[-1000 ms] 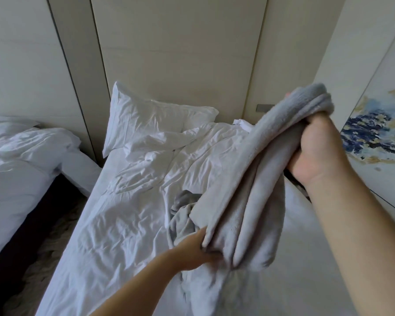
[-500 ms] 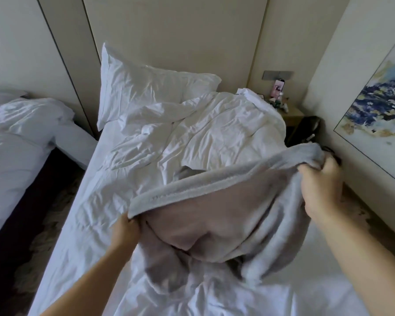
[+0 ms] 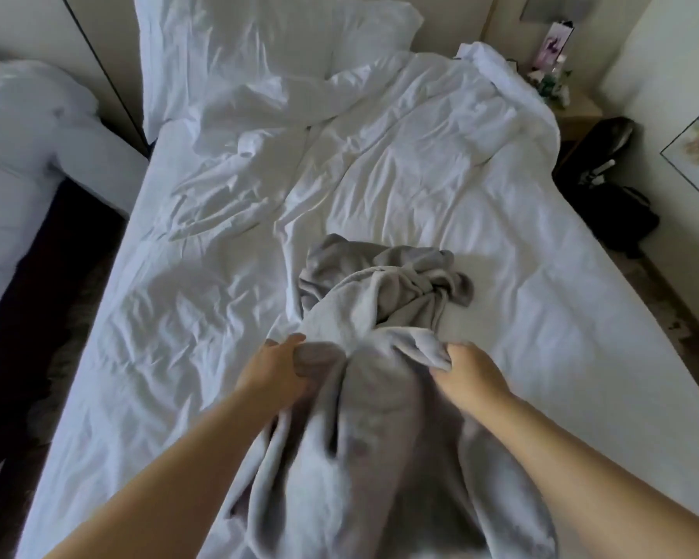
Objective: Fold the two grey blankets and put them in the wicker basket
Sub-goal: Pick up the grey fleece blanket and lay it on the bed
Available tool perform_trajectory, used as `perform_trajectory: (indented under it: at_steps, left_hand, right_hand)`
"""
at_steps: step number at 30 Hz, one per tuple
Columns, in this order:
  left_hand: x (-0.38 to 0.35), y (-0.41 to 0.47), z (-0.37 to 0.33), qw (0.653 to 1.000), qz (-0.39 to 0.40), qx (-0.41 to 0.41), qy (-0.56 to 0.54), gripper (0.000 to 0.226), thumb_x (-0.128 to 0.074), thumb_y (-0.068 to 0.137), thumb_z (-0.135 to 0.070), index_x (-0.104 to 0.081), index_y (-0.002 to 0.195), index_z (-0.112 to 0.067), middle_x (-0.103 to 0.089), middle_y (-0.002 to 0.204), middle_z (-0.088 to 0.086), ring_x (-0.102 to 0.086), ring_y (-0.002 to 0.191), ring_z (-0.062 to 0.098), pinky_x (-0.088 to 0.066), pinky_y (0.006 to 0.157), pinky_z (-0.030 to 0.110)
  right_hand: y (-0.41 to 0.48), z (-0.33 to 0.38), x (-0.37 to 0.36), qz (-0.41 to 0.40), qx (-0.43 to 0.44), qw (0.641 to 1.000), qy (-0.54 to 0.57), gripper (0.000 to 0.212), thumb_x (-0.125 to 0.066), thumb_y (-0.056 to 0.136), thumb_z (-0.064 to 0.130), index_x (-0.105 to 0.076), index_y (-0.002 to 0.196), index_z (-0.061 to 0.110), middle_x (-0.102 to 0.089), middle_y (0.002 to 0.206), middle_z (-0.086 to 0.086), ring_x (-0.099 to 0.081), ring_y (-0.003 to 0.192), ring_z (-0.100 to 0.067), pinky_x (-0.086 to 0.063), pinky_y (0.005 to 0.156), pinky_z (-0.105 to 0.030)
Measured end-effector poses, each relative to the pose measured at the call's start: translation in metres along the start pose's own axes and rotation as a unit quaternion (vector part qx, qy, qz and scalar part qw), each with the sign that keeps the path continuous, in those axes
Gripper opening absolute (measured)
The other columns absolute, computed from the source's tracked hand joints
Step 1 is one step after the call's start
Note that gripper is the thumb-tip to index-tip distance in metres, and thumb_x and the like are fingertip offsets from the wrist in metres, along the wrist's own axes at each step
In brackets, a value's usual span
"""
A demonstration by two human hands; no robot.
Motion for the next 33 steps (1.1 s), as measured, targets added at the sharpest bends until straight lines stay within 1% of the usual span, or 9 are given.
perform_trajectory:
  at_steps: [3, 6, 8, 10, 14, 20, 24, 29, 33]
  left_hand:
    - [-0.059, 0.050, 0.014, 0.998, 0.057, 0.013, 0.029, 0.110, -0.076, 0.070, -0.045, -0.002, 0.151, -0.038, -0.040, 0.142, 0.016, -0.050, 0.120, 0.032, -0.044, 0.099, 0.038]
    - [-0.144, 0.075, 0.047, 0.986, 0.128, 0.020, 0.106, 0.099, -0.060, 0.083, -0.053, 0.010, 0.152, -0.033, -0.021, 0.156, 0.010, -0.046, 0.125, 0.033, -0.040, 0.103, 0.039]
    - [-0.200, 0.075, 0.069, 0.968, 0.172, 0.028, 0.181, 0.076, -0.043, 0.093, -0.044, 0.004, 0.152, -0.031, -0.027, 0.155, 0.009, -0.043, 0.125, 0.035, -0.041, 0.101, 0.041]
    - [-0.228, 0.083, 0.076, 0.975, 0.144, 0.024, 0.167, 0.060, -0.040, 0.094, -0.035, -0.014, 0.148, -0.028, -0.038, 0.148, 0.005, -0.046, 0.122, 0.034, -0.043, 0.094, 0.039]
    - [-0.227, 0.106, 0.065, 0.972, 0.115, 0.021, 0.201, 0.037, -0.037, 0.098, -0.025, -0.050, 0.132, -0.020, -0.051, 0.140, 0.003, -0.052, 0.125, 0.028, -0.046, 0.098, 0.040]
    - [-0.221, 0.080, 0.048, 0.943, 0.231, -0.023, 0.240, 0.038, -0.035, 0.102, -0.024, -0.050, 0.135, -0.015, -0.051, 0.139, 0.004, -0.046, 0.129, 0.024, -0.040, 0.104, 0.034]
    - [-0.216, 0.009, 0.063, 0.937, 0.307, 0.007, 0.168, 0.041, -0.039, 0.097, -0.035, -0.055, 0.128, -0.014, -0.057, 0.130, 0.010, -0.051, 0.121, 0.028, -0.038, 0.095, 0.031]
    - [-0.253, -0.110, 0.095, 0.908, 0.396, 0.059, 0.123, 0.043, -0.056, 0.084, -0.038, -0.062, 0.121, -0.017, -0.063, 0.124, 0.007, -0.057, 0.112, 0.027, -0.043, 0.100, 0.037]
    - [-0.266, -0.177, 0.105, 0.887, 0.445, 0.082, 0.091, 0.039, -0.058, 0.074, -0.043, -0.068, 0.107, -0.026, -0.069, 0.112, 0.000, -0.061, 0.101, 0.022, -0.047, 0.097, 0.037]
  right_hand:
    - [0.051, 0.008, -0.065, 0.064, 0.006, 0.998, -0.023, 0.080, -0.072, 0.074, 0.045, -0.040, 0.140, 0.015, -0.051, 0.132, -0.009, -0.047, 0.125, -0.028, -0.041, 0.096, -0.032]
    - [0.079, -0.008, -0.162, 0.196, 0.005, 0.979, -0.060, 0.117, -0.074, 0.062, 0.056, -0.004, 0.153, 0.032, -0.047, 0.142, -0.007, -0.047, 0.127, -0.029, -0.041, 0.101, -0.033]
    - [0.085, -0.024, -0.223, 0.232, 0.007, 0.966, -0.110, 0.101, -0.070, 0.070, 0.049, -0.013, 0.151, 0.032, -0.045, 0.144, -0.006, -0.050, 0.125, -0.029, -0.045, 0.097, -0.032]
    - [0.098, -0.038, -0.251, 0.181, -0.011, 0.973, -0.143, 0.075, -0.059, 0.080, 0.048, -0.025, 0.145, 0.032, -0.046, 0.141, -0.008, -0.049, 0.125, -0.031, -0.046, 0.095, -0.037]
    - [0.127, -0.040, -0.255, 0.129, -0.011, 0.981, -0.148, 0.036, -0.046, 0.086, 0.045, -0.063, 0.110, 0.024, -0.067, 0.116, -0.006, -0.064, 0.106, -0.027, -0.043, 0.073, -0.029]
    - [0.097, -0.038, -0.245, 0.235, -0.011, 0.961, -0.147, 0.040, -0.047, 0.086, 0.051, -0.064, 0.107, 0.022, -0.068, 0.109, -0.006, -0.064, 0.094, -0.025, -0.049, 0.073, -0.028]
    - [0.021, -0.055, -0.255, 0.334, -0.016, 0.921, -0.201, 0.046, -0.043, 0.095, 0.044, -0.057, 0.127, 0.014, -0.059, 0.128, -0.013, -0.057, 0.113, -0.030, -0.043, 0.097, -0.036]
    - [-0.111, -0.076, -0.275, 0.472, -0.010, 0.861, -0.187, 0.048, -0.041, 0.096, 0.043, -0.051, 0.134, 0.016, -0.052, 0.138, -0.011, -0.050, 0.123, -0.029, -0.037, 0.103, -0.035]
    - [-0.184, -0.088, -0.282, 0.535, -0.024, 0.822, -0.195, 0.050, -0.036, 0.089, 0.052, -0.055, 0.124, 0.022, -0.058, 0.128, -0.005, -0.055, 0.112, -0.024, -0.041, 0.102, -0.039]
Point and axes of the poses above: each hand's wrist, its own y-axis towards the middle knuckle, its own x-axis out of the back of the hand, z = x × y, the point moved 9 cm from there along y, towards the middle knuckle
